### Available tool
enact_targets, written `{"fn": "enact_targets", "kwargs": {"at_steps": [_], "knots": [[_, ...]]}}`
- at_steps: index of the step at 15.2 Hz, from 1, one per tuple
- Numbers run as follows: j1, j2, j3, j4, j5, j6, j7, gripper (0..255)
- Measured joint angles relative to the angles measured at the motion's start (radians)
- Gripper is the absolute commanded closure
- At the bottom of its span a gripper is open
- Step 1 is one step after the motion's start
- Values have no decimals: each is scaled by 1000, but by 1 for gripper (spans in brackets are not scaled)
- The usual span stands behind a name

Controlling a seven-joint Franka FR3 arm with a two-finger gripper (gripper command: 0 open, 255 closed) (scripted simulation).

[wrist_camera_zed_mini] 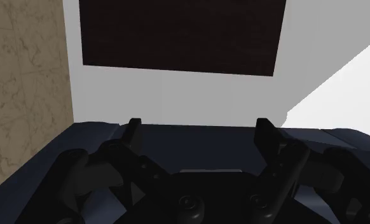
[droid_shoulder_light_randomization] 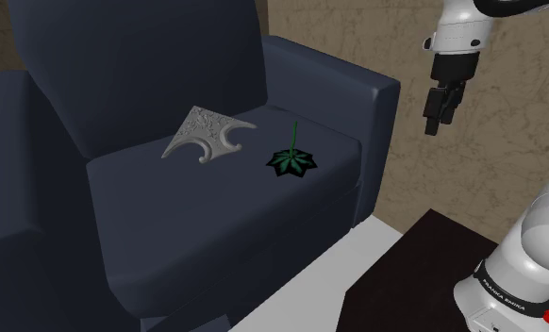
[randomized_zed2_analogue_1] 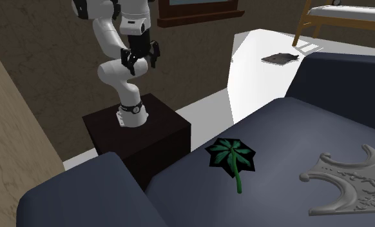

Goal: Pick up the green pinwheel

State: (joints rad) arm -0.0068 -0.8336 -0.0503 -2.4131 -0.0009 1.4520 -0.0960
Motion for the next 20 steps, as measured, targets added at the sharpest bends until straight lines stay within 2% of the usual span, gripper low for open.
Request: {"fn": "enact_targets", "kwargs": {"at_steps": [3, 8, 13, 20], "knots": [[-2, 22, 25, -8, 18, 42, 43, 0], [-14, 125, 114, -19, 70, 206, 206, 0], [-34, 251, 200, -18, 94, 383, 374, 0], [-85, 494, 309, 97, 54, 576, 627, 0]]}}
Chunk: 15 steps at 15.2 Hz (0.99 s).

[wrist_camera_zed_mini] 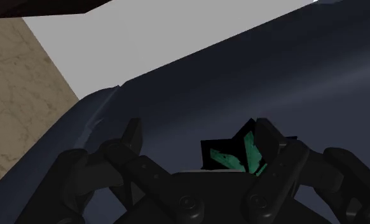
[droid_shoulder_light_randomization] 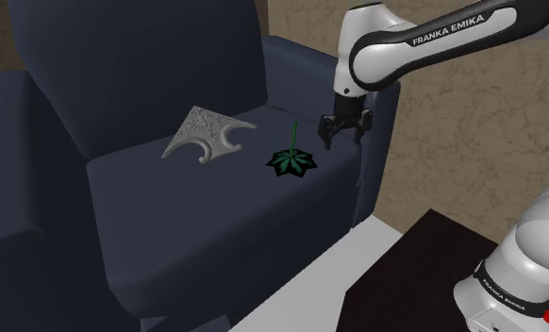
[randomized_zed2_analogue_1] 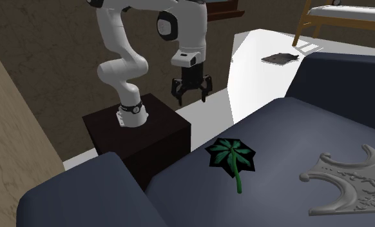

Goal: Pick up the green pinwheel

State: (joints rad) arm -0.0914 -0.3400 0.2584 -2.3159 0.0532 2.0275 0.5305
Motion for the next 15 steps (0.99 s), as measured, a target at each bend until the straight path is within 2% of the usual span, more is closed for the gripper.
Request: {"fn": "enact_targets", "kwargs": {"at_steps": [3, 7, 10, 15], "knots": [[-24, 117, 37, 61, -50, 75, 116, 0], [-43, 268, 73, 175, -140, 131, 287, 0], [-49, 375, 75, 268, -216, 151, 403, 0], [-26, 572, 52, 465, -345, 155, 587, 0]]}}
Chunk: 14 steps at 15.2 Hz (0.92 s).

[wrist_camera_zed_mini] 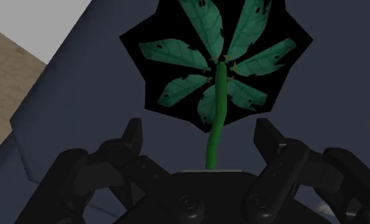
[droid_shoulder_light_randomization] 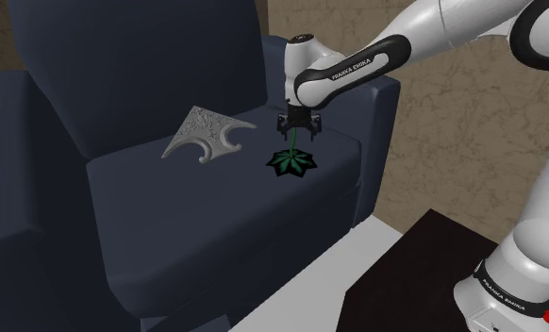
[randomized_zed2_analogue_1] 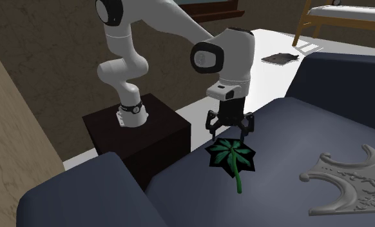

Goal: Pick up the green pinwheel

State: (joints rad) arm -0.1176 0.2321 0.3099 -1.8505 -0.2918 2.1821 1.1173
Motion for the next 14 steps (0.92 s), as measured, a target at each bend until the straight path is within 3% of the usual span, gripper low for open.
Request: {"fn": "enact_targets", "kwargs": {"at_steps": [4, 11, 12, 14], "knots": [[26, 120, -31, 139, -64, -14, 98, 0], [35, 164, -44, 116, -95, 50, 138, 0], [35, 165, -45, 112, -96, 55, 140, 255], [35, 167, -46, 109, -98, 59, 142, 255]]}}
